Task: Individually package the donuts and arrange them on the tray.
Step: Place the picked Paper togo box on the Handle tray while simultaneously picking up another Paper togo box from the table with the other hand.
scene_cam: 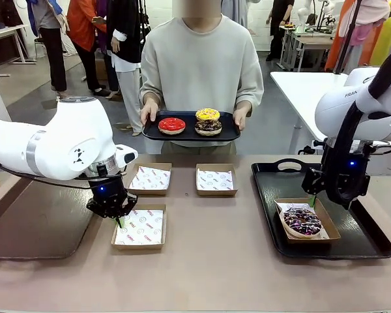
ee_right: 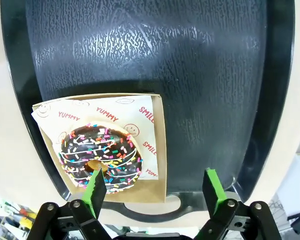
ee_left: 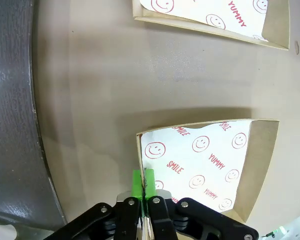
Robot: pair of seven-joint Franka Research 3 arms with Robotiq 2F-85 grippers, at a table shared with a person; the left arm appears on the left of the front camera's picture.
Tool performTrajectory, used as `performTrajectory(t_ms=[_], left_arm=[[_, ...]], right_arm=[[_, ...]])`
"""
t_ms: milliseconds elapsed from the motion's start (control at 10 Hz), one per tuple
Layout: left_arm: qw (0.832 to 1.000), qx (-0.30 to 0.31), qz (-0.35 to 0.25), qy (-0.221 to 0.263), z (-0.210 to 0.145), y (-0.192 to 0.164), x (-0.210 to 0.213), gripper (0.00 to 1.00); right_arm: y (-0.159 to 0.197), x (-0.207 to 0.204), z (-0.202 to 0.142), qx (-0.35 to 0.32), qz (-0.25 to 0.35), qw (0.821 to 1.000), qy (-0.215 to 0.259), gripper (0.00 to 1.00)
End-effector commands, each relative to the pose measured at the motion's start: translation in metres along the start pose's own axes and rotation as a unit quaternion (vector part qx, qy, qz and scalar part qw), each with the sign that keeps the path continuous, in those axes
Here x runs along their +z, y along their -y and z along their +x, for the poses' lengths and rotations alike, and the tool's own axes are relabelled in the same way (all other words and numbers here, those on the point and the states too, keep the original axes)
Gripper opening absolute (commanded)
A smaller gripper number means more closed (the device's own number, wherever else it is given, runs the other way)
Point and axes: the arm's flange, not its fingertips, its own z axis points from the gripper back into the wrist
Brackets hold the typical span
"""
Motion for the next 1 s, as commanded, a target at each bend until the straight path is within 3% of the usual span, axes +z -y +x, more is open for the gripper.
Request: performTrajectory(t_ms=[0, 300, 500, 700, 900], left_arm=[[1.0, -0.004, -0.002, -0.003, -0.003, -0.003, 0.002, 0.0], [1.0, -0.026, -0.003, -0.005, -0.005, -0.003, 0.007, 0.0], [0.999, -0.042, -0.023, 0.005, -0.01, -0.001, 0.028, 0.0], [0.996, -0.058, -0.061, 0.033, -0.015, 0.001, 0.068, 0.0], [0.995, -0.063, -0.058, 0.057, -0.016, 0.013, 0.107, 0.0]], right_arm=[[-0.001, -0.002, 0.0, -0.012, 0.012, 1.0, -0.003, 1.0], [0.003, 0.011, -0.006, -0.012, 0.044, 0.999, 0.001, 1.0], [0.029, 0.047, -0.025, -0.003, 0.138, 0.99, 0.021, 1.0], [0.074, 0.088, -0.043, 0.005, 0.248, 0.968, 0.047, 1.0], [0.125, 0.118, -0.063, 0.0, 0.346, 0.936, 0.072, 1.0]])
